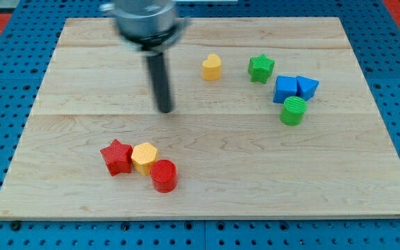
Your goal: Move the yellow heart parallel to the blue cube
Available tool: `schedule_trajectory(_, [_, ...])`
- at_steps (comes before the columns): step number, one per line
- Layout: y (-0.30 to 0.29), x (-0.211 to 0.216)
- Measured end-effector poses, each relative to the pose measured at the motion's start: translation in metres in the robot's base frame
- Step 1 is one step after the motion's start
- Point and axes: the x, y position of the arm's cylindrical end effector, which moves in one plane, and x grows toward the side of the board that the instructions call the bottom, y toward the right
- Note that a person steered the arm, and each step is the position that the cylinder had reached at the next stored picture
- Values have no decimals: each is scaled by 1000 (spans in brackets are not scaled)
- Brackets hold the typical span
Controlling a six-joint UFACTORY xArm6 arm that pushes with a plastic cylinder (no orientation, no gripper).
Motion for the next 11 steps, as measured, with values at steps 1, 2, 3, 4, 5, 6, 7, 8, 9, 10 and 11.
schedule_trajectory(1, [64,-36])
schedule_trajectory(2, [42,-72])
schedule_trajectory(3, [-45,-68])
schedule_trajectory(4, [-39,-81])
schedule_trajectory(5, [-22,-81])
schedule_trajectory(6, [-47,-160])
schedule_trajectory(7, [33,-155])
schedule_trajectory(8, [-11,-76])
schedule_trajectory(9, [-37,-5])
schedule_trajectory(10, [-63,-48])
schedule_trajectory(11, [31,-49])
